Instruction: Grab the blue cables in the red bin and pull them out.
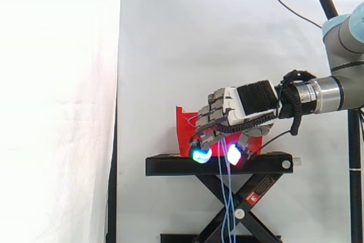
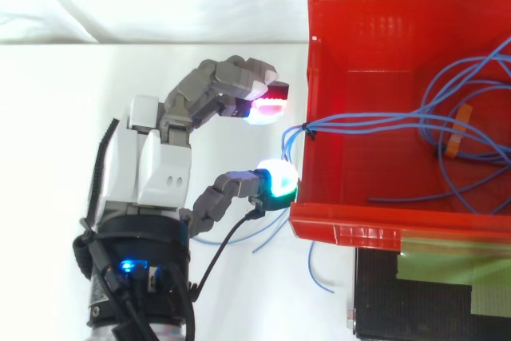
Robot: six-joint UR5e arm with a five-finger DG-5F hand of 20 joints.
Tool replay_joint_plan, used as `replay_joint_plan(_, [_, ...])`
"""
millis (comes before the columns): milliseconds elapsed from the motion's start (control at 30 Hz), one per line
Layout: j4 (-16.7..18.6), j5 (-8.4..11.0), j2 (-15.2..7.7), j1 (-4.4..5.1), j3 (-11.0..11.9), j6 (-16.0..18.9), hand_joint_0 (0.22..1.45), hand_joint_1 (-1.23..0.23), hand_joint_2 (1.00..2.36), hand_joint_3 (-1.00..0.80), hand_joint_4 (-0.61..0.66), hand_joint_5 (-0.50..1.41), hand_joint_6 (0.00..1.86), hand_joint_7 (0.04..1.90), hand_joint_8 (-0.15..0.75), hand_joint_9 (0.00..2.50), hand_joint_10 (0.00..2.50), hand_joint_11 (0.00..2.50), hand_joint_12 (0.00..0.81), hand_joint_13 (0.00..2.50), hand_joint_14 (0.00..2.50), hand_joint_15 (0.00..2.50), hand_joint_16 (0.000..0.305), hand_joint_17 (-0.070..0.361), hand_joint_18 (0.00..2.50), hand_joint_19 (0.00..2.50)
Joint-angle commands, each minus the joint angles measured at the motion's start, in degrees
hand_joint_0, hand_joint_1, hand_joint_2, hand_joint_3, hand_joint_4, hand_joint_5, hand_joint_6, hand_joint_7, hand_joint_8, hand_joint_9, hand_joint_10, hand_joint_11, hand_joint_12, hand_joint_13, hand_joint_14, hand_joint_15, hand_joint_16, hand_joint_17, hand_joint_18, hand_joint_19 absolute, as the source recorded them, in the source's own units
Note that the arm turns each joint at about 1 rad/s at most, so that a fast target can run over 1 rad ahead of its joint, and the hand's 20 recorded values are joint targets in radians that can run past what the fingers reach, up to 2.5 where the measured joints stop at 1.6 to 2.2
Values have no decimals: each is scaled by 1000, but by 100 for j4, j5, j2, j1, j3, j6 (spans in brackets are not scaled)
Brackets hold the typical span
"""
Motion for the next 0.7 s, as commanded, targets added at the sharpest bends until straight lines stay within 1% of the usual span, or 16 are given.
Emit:
replay_joint_plan(0, [6,0,-2,-2,6,0,780,-1118,1000,-1000,49,789,6,724,191,681,29,1017,313,667,28,834,43,97,593,1063])
replay_joint_plan(200, [15,0,-2,-2,6,0,779,-1120,1000,-1000,55,841,5,762,190,684,30,1018,315,668,28,826,43,97,594,1061])
replay_joint_plan(667, [76,0,-2,-2,6,0,773,-1114,1000,-1000,87,903,6,754,185,685,30,979,313,660,28,819,43,97,589,1060])
